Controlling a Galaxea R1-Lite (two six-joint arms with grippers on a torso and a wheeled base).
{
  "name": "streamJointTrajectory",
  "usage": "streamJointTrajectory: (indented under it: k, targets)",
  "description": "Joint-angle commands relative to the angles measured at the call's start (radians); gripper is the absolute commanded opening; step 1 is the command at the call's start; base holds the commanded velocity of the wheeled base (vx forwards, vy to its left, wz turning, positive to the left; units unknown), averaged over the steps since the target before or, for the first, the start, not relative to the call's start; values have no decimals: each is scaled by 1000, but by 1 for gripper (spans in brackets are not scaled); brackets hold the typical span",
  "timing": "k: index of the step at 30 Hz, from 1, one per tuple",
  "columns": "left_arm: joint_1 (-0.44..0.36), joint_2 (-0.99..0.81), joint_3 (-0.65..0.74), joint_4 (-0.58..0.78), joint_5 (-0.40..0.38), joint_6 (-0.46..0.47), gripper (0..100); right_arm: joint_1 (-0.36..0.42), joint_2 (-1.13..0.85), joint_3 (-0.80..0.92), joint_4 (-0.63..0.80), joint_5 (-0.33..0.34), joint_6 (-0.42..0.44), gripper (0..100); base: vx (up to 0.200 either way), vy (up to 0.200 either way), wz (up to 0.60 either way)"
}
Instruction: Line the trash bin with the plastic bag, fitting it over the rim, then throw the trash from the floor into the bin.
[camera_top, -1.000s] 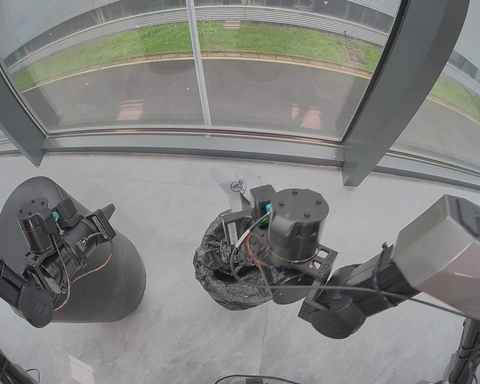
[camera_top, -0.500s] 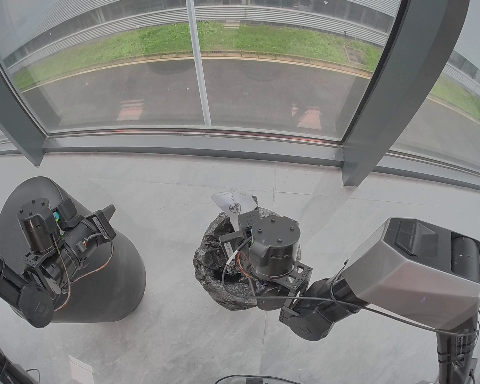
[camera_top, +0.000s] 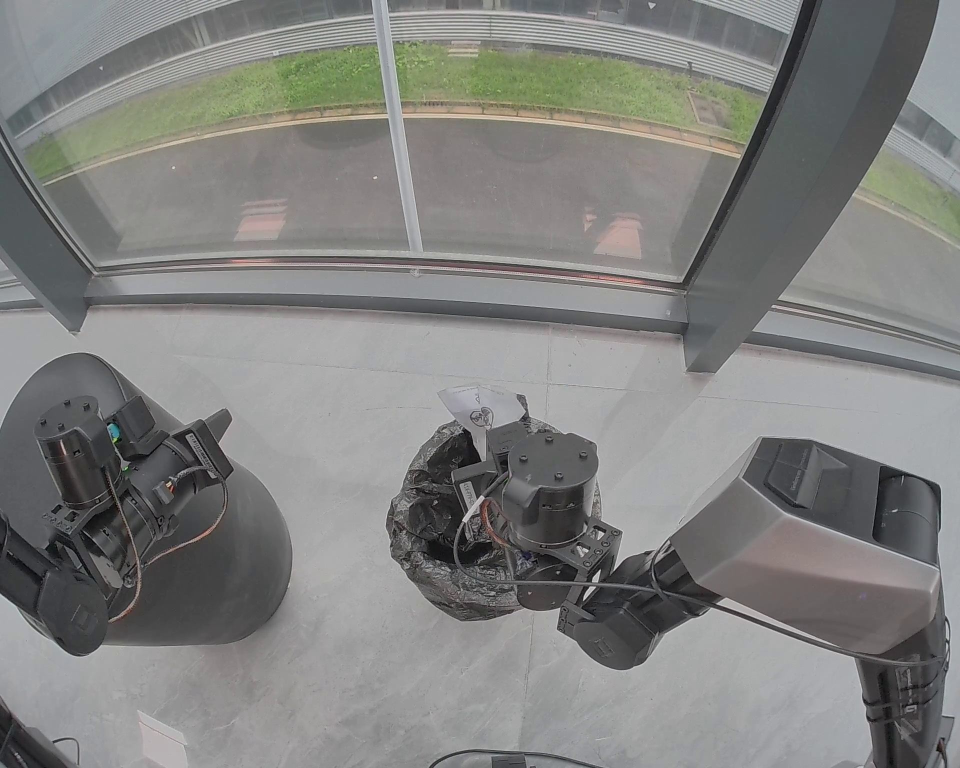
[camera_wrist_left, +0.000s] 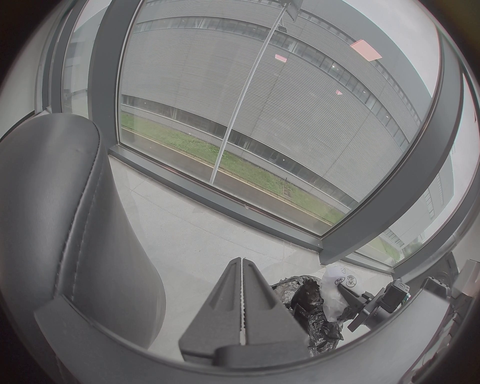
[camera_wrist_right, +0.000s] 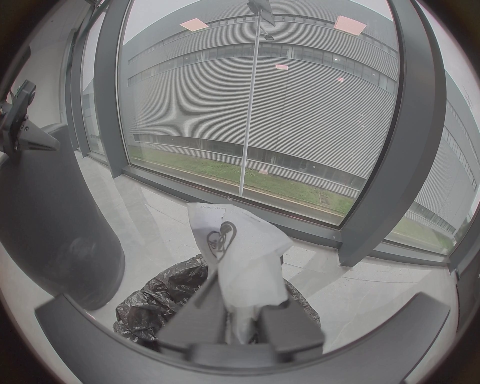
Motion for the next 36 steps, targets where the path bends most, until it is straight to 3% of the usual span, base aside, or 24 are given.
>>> streamJointTrajectory:
  k: [1,15,21,27,32,33,34,36]
  targets:
    - [0,2,-1,0,-1,0,0,-2,14,-6,-3,0,0,100,0,0,0]
    - [0,9,-1,0,-1,0,0,4,28,-29,-19,11,4,100,0,0,0]
    - [0,8,-1,0,-1,0,0,-28,45,-48,86,17,20,100,0,0,0]
    - [-1,12,1,0,-1,0,0,-92,80,-213,418,23,198,100,0,0,0]
    - [-1,17,1,0,1,1,0,-126,138,-523,866,100,401,100,0,0,0]
    - [-1,17,1,0,1,1,0,-126,138,-523,866,100,401,100,0,0,0]
    - [-1,17,-1,0,-1,0,0,-128,172,-658,1021,134,462,100,0,0,0]
    - [-1,18,-2,0,1,1,0,-128,207,-790,1156,174,508,100,0,0,0]
